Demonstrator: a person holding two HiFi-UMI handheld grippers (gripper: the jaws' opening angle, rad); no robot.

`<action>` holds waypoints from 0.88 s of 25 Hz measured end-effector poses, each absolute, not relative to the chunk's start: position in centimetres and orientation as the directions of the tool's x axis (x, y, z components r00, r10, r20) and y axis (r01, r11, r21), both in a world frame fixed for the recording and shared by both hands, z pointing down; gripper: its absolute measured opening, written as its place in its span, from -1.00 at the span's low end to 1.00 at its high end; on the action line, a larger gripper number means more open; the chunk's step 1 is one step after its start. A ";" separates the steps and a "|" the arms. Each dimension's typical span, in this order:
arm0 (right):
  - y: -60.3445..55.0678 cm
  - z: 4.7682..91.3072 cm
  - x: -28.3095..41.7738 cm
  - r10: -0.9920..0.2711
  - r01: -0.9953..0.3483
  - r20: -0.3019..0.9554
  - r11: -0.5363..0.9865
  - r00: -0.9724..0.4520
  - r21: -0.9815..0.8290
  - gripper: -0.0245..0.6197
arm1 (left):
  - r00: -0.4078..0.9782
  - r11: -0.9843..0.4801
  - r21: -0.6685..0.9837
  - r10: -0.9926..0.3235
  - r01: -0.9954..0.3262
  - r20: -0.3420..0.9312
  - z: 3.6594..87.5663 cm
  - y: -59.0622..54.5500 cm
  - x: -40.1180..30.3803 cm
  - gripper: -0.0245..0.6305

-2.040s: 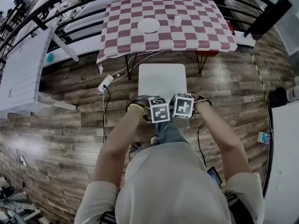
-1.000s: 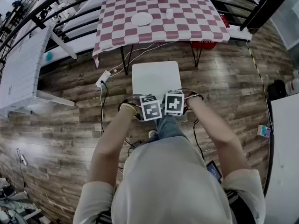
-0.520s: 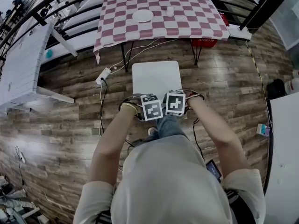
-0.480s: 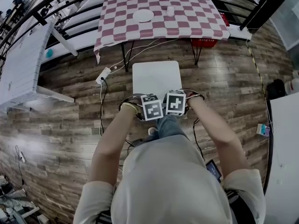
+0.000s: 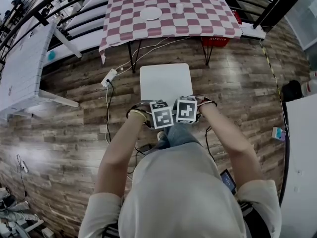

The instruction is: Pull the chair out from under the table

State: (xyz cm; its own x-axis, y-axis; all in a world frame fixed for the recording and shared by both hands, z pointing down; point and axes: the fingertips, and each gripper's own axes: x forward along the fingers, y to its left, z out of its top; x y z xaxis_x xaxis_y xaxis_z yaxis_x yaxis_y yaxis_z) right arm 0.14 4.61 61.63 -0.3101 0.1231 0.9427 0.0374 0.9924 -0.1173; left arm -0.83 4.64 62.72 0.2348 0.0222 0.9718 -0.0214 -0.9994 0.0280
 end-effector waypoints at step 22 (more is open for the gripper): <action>6.1 62.0 0.6 0.136 0.047 0.946 0.991 -0.295 -0.128 -0.64 | 0.232 -0.999 0.040 0.033 -0.025 0.972 62.8 6.2 -0.7 -0.68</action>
